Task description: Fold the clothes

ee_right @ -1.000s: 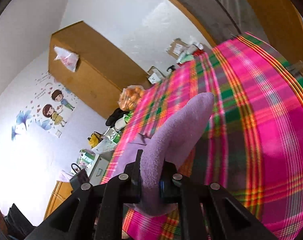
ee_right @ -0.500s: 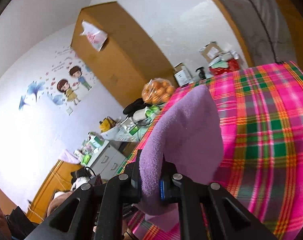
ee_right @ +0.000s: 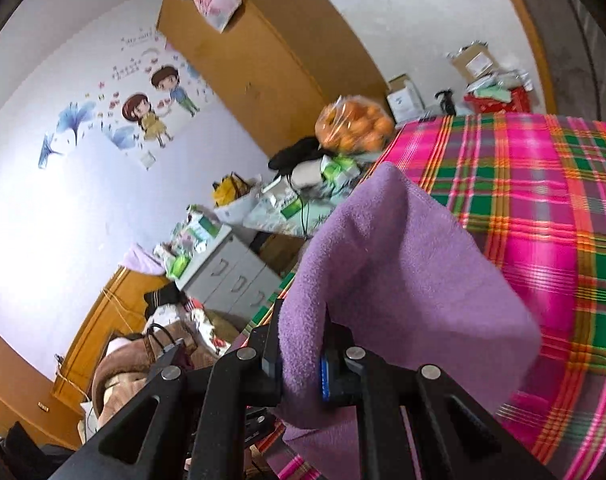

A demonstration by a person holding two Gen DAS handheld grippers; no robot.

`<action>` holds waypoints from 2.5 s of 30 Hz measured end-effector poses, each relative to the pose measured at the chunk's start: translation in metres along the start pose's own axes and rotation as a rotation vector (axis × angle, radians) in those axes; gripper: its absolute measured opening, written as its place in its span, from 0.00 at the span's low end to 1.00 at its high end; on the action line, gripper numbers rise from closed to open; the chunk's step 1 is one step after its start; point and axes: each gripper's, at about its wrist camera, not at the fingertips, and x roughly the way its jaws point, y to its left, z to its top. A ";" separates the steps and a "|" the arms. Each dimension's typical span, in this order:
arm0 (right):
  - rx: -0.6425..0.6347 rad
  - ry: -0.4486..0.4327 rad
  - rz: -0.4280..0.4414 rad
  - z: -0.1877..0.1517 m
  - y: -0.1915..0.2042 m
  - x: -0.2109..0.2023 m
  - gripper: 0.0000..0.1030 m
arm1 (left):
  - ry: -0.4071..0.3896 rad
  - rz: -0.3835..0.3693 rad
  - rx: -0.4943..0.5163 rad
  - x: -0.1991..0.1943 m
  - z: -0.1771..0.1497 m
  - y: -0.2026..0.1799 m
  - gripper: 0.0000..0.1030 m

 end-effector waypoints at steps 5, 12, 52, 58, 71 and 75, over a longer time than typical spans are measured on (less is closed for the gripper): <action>-0.005 0.079 -0.007 0.005 0.002 0.038 0.13 | 0.022 -0.077 0.007 0.003 -0.004 -0.004 0.18; 0.009 0.247 -0.026 -0.001 -0.007 0.090 0.20 | 0.055 -0.137 0.058 0.015 -0.008 -0.017 0.18; 0.251 -0.029 0.001 -0.089 -0.114 -0.050 0.30 | 0.063 -0.099 -0.235 0.020 0.012 0.019 0.48; 0.242 -0.025 0.024 -0.094 -0.114 -0.051 0.30 | 0.023 -0.243 -0.331 0.000 0.010 0.019 0.11; 0.233 -0.019 0.048 -0.099 -0.114 -0.046 0.30 | 0.046 -0.185 -0.417 -0.002 -0.012 0.036 0.12; 0.220 -0.034 0.041 -0.098 -0.114 -0.046 0.30 | 0.018 -0.136 -0.365 -0.015 -0.008 0.034 0.16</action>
